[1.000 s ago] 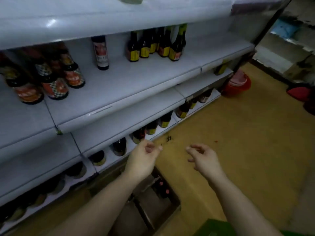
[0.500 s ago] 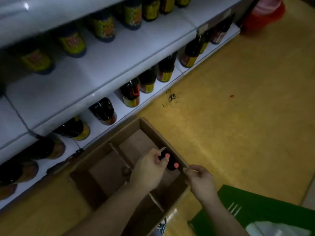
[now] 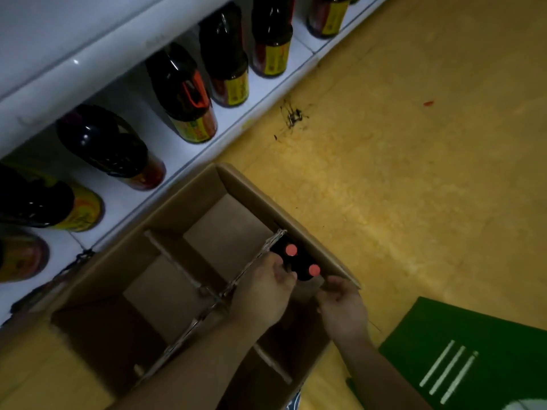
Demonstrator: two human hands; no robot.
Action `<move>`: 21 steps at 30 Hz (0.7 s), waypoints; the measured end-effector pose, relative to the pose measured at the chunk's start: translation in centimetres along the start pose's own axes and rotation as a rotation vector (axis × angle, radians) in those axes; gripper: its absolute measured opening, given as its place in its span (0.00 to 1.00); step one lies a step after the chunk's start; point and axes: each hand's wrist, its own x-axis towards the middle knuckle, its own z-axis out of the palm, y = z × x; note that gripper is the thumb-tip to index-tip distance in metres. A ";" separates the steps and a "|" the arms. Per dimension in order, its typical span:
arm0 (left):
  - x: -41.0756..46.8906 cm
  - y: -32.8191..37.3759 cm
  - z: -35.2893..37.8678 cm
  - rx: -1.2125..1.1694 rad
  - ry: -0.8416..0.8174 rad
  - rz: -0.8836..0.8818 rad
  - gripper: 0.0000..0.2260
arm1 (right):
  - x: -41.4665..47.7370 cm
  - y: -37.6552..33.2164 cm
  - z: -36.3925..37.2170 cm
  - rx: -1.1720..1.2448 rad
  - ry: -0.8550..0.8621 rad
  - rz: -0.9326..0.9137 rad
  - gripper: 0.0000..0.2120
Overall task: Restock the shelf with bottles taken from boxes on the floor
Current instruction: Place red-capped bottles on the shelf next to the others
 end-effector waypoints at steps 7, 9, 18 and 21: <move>5.5 -2.2 3.0 0.089 0.020 0.005 0.26 | 4.7 2.6 3.7 0.086 0.016 -0.052 0.24; 6.6 -2.6 3.7 0.096 0.039 0.051 0.25 | 5.6 3.0 4.5 0.115 0.014 -0.077 0.24; 10.1 -4.2 6.2 -0.117 0.066 0.013 0.19 | 9.0 4.2 6.9 0.165 0.045 -0.176 0.23; 10.8 -4.6 7.0 -0.182 0.105 0.009 0.17 | 9.6 4.5 7.2 0.141 0.066 -0.227 0.20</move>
